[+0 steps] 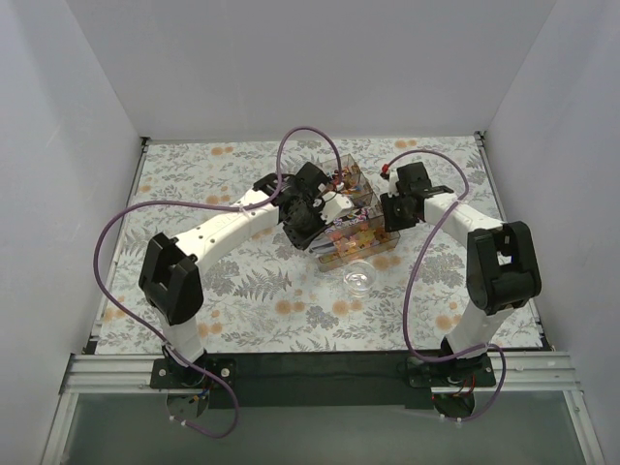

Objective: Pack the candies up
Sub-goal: Adjust the storage box at the center of the board.

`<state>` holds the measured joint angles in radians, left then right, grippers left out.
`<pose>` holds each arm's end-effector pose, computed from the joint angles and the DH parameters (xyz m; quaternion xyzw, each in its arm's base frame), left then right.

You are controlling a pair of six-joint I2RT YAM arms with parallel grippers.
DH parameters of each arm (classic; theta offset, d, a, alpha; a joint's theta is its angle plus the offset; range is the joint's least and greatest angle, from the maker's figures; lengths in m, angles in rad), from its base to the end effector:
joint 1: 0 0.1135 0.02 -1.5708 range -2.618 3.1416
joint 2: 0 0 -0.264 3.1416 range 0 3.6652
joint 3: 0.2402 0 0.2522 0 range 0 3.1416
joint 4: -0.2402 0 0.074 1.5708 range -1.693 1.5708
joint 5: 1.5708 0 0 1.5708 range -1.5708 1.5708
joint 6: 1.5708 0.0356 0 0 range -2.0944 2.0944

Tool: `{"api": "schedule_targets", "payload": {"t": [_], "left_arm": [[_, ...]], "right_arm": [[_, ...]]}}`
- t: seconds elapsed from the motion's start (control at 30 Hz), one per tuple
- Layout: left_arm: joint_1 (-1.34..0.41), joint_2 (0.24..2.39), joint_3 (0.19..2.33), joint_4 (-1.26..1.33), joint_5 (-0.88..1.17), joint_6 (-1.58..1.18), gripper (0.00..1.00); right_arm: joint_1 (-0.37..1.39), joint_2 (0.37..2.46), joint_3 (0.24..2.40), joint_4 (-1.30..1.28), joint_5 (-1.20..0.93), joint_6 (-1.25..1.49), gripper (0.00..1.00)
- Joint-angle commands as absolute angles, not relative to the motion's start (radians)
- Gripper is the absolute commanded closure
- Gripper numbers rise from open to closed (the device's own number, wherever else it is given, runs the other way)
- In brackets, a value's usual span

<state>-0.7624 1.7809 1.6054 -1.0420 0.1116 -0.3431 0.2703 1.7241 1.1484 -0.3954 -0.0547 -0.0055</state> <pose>0.2609 -0.2547 0.2854 0.2142 0.9593 -0.1389 0.1205 0.3467 0.0981 0.2009 -0.1393 0.9448 0.0649 0.2892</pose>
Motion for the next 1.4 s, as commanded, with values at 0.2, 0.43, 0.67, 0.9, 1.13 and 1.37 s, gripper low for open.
{"api": "schedule_targets", "payload": {"t": [0.2, 0.43, 0.67, 0.9, 1.13, 1.37], "left_arm": [[-0.765, 1.807, 1.695, -1.112, 0.092, -0.328, 1.00], [-0.765, 1.845, 1.773, -1.178, 0.066, -0.327, 1.00], [-0.791, 1.899, 1.855, -1.292, 0.012, -0.330, 1.00], [-0.844, 1.911, 1.852, -1.321, -0.044, -0.341, 1.00], [-0.851, 1.921, 1.852, -1.338, -0.149, -0.354, 1.00], [-0.853, 1.939, 1.842, -1.342, -0.166, -0.341, 1.00]], "right_arm": [[0.341, 1.790, 1.118, -0.305, 0.089, -0.077, 0.72], [0.385, 1.770, 1.083, -0.275, 0.129, -0.110, 0.90], [0.423, 1.730, 1.060, -0.245, 0.175, -0.107, 0.98], [0.465, 1.709, 1.043, -0.230, 0.172, -0.087, 0.99], [0.502, 1.709, 1.028, -0.215, 0.201, -0.075, 0.99], [0.502, 1.700, 1.019, -0.204, 0.196, -0.061, 0.99]]}}
